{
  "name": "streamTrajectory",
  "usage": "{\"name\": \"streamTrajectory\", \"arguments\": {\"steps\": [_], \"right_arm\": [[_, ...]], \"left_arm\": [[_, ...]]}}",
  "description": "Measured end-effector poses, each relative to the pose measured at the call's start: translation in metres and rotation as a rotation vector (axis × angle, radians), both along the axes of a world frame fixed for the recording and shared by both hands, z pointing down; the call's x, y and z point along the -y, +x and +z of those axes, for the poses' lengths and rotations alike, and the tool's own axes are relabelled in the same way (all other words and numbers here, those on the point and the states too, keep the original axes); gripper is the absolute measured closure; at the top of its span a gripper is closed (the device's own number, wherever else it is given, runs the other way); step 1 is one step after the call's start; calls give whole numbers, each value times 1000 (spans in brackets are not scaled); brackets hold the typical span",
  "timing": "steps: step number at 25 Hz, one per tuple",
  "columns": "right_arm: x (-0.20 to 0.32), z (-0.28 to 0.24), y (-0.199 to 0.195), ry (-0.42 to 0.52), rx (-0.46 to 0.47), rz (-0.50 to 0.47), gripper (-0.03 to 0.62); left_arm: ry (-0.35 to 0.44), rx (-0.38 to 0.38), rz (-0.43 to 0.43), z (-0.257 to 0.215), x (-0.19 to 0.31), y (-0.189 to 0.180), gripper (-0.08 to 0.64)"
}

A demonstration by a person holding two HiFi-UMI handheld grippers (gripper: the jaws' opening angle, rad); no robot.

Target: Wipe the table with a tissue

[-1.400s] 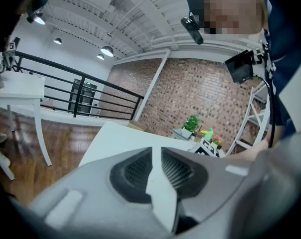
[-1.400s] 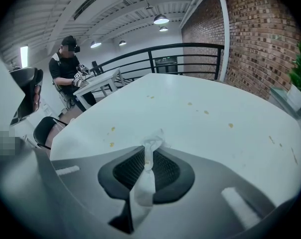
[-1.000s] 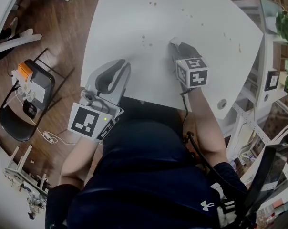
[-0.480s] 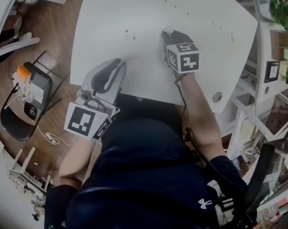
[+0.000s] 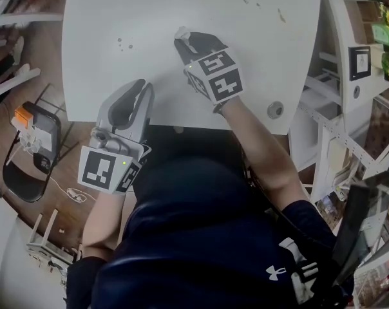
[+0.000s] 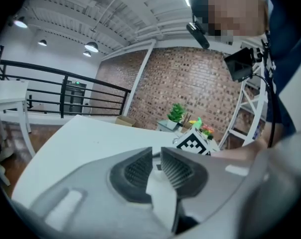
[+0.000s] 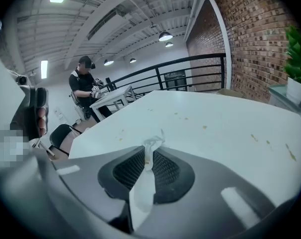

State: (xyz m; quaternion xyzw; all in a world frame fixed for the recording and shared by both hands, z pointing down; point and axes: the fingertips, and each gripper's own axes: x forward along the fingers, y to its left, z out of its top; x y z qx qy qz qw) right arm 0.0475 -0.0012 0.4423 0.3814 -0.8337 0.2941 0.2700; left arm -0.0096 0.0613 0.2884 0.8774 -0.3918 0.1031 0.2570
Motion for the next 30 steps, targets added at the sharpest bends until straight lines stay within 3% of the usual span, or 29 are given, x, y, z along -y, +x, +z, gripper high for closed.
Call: {"name": "streamTrajectory", "arguments": {"steps": [9,21,30], "right_arm": [[-5,-1,5,-9,-19,-11,549],[-5,26,-95,-57,-93,-102,549],[-2,45,-129,-73,-175,-114,549]], "left_arm": [[10,-17,-9,-5,-2,-2,508],[-16,-33,-122,9,17,-135,508],[-28,-60,-178,17,23,-197,508]]}}
